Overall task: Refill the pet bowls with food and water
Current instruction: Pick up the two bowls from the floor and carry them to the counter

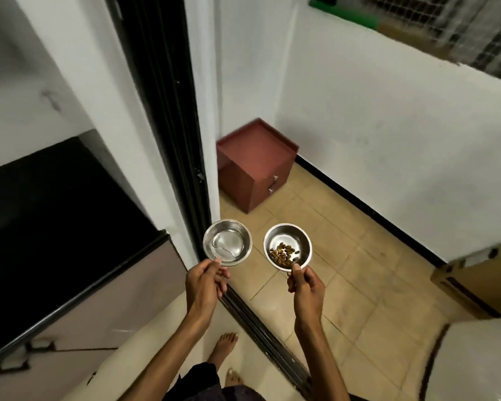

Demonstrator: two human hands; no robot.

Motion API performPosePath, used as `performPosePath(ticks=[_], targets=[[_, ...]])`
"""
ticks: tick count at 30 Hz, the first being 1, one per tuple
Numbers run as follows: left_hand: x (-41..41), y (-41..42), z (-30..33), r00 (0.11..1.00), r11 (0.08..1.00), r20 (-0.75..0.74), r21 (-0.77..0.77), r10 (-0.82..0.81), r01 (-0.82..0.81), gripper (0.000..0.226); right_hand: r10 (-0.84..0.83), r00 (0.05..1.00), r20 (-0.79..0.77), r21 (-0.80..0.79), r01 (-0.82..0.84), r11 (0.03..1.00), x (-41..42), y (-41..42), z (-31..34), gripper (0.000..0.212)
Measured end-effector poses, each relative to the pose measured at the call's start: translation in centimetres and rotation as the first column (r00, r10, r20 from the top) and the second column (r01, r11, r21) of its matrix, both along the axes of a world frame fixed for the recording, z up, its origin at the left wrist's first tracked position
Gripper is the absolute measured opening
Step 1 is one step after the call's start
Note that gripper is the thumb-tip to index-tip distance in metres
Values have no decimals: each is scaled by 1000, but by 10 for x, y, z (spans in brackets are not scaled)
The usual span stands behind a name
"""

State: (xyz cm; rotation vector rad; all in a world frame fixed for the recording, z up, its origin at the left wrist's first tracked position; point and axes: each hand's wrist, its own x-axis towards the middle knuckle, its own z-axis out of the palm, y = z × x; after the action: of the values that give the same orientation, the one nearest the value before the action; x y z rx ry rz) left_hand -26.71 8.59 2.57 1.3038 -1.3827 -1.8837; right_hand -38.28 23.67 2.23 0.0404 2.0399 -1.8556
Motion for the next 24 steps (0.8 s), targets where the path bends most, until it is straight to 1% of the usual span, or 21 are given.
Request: performPosePath(ticks=[4, 10, 17, 24], targets=[[31, 4, 11, 991, 992, -43, -6, 123, -124, 30, 105, 994, -38, -28, -106, 994, 16, -10, 15, 33], [87, 0, 20, 953, 956, -82, -16, 292, -294, 30, 280, 959, -54, -34, -282, 959, 51, -30, 26, 39], [160, -15, 26, 878, 878, -78, -48, 473, -477, 31, 494, 869, -40, -24, -495, 869, 103, -72, 30, 40], [236, -33, 29, 791, 792, -87, -27, 606, -610, 31, 615, 788, -8, -70, -614, 786, 168, -127, 31, 35]])
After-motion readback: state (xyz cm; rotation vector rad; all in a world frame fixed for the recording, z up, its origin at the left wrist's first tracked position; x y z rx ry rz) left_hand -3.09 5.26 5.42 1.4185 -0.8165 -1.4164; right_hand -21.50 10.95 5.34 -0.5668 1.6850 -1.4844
